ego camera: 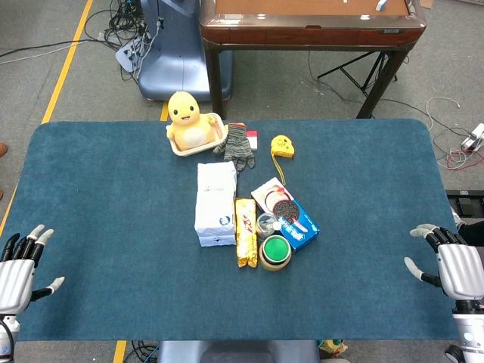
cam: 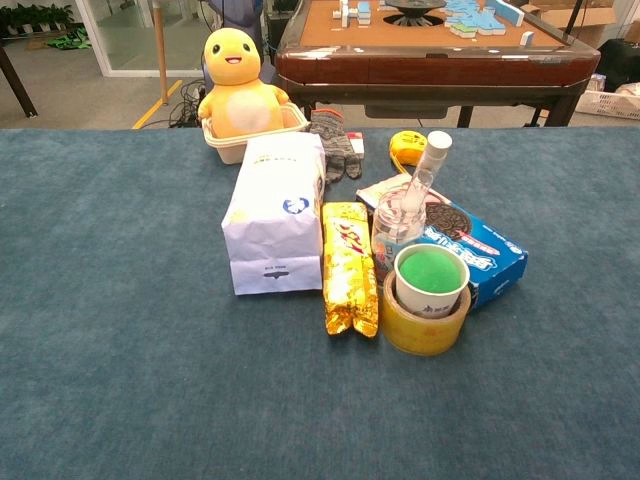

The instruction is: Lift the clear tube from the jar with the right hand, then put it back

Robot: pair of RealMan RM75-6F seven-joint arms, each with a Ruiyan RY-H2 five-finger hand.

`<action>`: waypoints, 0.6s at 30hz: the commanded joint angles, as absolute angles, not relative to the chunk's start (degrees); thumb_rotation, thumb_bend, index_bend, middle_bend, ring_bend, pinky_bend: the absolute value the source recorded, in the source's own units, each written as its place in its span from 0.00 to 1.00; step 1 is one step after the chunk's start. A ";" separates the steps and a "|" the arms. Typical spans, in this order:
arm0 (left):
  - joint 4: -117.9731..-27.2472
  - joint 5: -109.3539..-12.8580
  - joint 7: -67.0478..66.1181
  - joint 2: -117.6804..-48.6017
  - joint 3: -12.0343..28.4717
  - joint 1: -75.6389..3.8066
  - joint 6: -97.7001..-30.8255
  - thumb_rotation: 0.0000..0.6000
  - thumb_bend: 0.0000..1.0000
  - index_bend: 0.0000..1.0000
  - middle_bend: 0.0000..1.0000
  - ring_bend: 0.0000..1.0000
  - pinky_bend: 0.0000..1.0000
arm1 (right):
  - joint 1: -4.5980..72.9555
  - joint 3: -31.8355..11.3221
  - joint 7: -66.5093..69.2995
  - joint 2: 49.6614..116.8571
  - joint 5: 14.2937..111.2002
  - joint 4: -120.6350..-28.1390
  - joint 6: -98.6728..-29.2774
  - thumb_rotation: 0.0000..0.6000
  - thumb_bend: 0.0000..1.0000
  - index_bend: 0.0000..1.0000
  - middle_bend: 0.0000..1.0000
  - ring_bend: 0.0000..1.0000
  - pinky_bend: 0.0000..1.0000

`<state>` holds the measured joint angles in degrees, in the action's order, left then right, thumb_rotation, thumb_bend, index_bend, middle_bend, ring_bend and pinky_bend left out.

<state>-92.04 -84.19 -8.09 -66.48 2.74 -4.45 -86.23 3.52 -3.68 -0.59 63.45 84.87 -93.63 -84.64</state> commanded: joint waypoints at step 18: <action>-92.78 -84.27 -8.08 -65.97 2.35 -4.15 -86.10 1.00 0.17 0.10 0.05 0.12 0.04 | 11.08 -5.55 3.81 57.83 87.66 -102.05 -75.79 1.00 0.30 0.36 0.31 0.29 0.35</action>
